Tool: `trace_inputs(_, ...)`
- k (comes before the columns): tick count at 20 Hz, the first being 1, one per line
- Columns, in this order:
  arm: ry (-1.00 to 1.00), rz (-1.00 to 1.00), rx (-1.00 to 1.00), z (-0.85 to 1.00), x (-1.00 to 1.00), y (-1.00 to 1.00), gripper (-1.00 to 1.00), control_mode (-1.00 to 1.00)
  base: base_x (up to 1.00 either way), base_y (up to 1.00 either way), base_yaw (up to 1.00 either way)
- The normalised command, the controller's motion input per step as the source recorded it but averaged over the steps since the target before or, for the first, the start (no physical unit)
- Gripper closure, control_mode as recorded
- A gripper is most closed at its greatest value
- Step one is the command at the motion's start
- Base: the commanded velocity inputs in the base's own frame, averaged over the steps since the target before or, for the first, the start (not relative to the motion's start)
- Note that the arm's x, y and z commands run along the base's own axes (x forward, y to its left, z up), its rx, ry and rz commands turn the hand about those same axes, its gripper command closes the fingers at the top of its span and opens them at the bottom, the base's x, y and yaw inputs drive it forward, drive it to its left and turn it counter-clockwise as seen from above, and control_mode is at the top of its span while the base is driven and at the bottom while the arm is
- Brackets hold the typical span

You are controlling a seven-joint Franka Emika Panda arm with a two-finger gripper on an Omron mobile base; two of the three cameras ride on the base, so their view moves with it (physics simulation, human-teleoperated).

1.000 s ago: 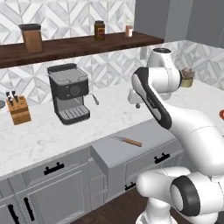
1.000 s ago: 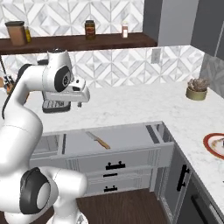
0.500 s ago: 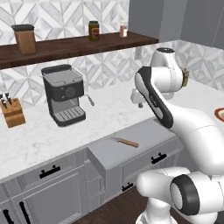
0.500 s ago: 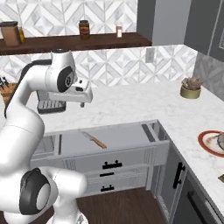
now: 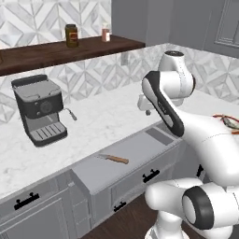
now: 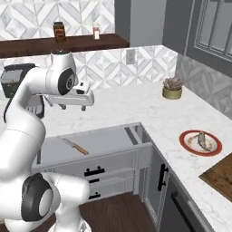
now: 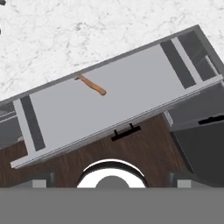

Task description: Pick up the knife from the drawer and place it on the cutting board. Then place the meat from the plate to the cutting board.

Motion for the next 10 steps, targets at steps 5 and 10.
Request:
trace_inputs(5, 0.00, 0.00, 0.00, 0.00, 0.00, 0.00, -1.00, 1.00, 0.18, -0.24, -0.34)
trace_inputs(10, 0.00, 0.00, 0.00, 0.00, 0.00, 0.00, -1.00, 1.00, 0.04, -0.78, -0.21)
